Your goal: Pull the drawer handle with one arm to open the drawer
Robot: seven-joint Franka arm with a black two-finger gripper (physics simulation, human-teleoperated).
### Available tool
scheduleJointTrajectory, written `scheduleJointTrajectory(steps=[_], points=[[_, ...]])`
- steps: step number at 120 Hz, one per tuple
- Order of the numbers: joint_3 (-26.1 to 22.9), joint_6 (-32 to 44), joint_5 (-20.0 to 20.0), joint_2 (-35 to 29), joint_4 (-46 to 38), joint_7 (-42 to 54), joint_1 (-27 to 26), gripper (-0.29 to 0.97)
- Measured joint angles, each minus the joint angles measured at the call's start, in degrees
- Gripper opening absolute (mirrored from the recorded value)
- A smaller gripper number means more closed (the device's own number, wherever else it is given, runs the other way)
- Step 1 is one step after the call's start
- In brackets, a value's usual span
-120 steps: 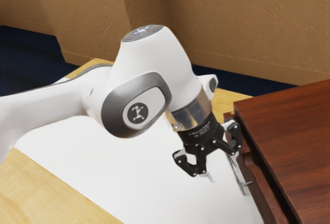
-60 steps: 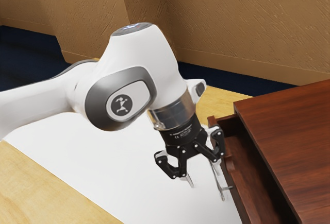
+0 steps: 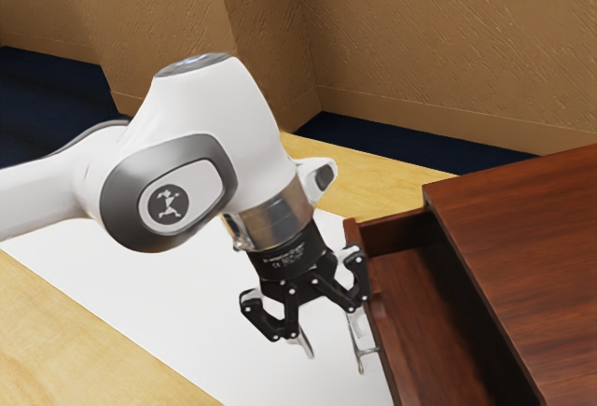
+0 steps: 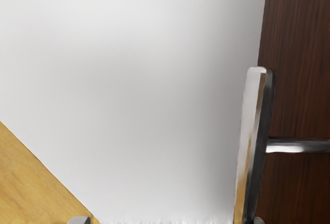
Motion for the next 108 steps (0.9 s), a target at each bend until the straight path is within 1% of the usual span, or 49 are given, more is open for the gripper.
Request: scheduleJointTrajectory(steps=[56, 108], points=[[1.06, -0.12, -0.03, -6.19, -5.90, 0.63, 0.35, 0.34], [1.48, -1.06, -0.03, -9.79, -8.38, 0.67, 0.61, 0.34]])
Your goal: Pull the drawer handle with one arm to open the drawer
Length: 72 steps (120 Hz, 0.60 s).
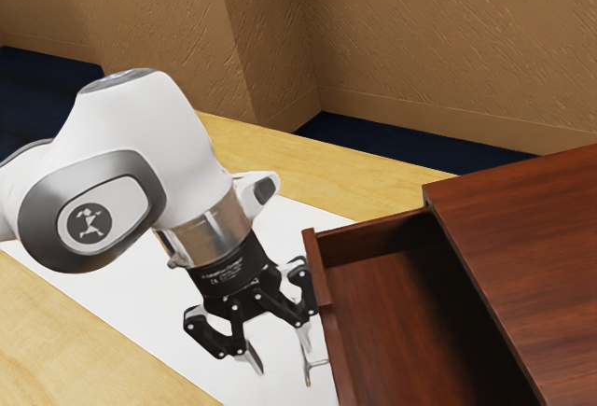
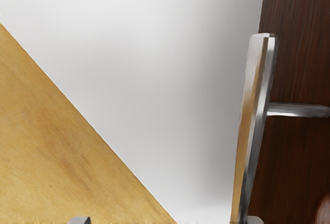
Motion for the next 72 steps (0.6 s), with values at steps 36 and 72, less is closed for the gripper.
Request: scheduleJointTrajectory(steps=[36, 72], points=[[0.95, -1.62, 0.15, -1.26, -0.52, -0.16, -0.03, 0.34], [1.78, -3.68, 0.63, -1.88, -0.43, 0.62, -0.02, 0.35]])
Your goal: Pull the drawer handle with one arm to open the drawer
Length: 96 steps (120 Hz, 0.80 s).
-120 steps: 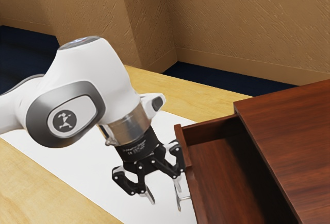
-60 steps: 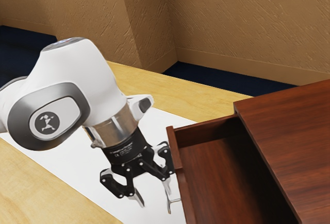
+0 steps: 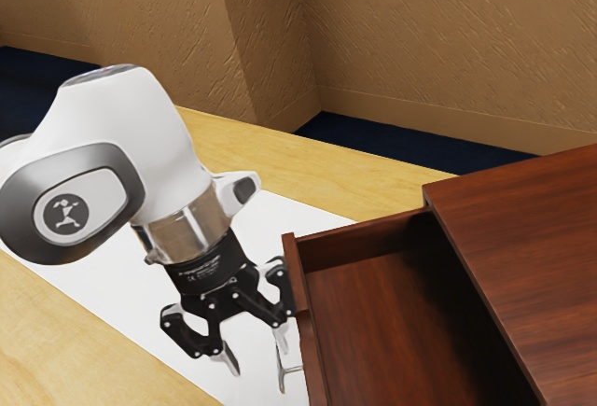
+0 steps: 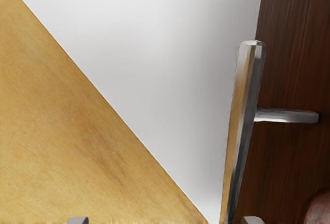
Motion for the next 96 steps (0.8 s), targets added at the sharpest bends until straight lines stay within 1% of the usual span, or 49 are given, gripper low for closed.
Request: scheduleJointTrajectory(steps=[14, 34, 40, 52, 57, 62, 68, 73, 78, 83, 89, 96], points=[[0.00, -0.61, 0.05, -0.61, 0.00, 0.22, -0.13, 0.37], [-0.21, -1.41, 1.16, -2.26, 0.85, 0.34, -0.50, 0.45], [-0.19, -2.85, 2.01, -2.75, 3.47, 0.13, -0.40, 0.47], [-0.07, -7.97, 4.19, -2.32, 12.63, -0.57, -0.02, 0.52], [0.77, -9.81, 5.43, -0.36, 16.97, -0.44, 0.31, 0.55], [1.98, -11.30, 7.17, 4.60, 23.62, 0.95, 1.85, 0.57], [2.58, -12.73, 8.54, 12.14, 32.44, 4.05, 6.08, 0.59], [2.40, -13.65, 8.97, 16.79, 36.97, 7.10, 10.10, 0.60], [1.75, -14.39, 8.75, 19.16, 39.04, 10.18, 14.33, 0.61], [1.32, -14.97, 8.66, 20.35, 39.97, 13.22, 17.15, 0.62], [1.17, -15.50, 8.64, 21.23, 40.46, 16.70, 18.80, 0.63], [1.22, -15.96, 8.65, 21.73, 40.57, 20.51, 19.43, 0.63]])
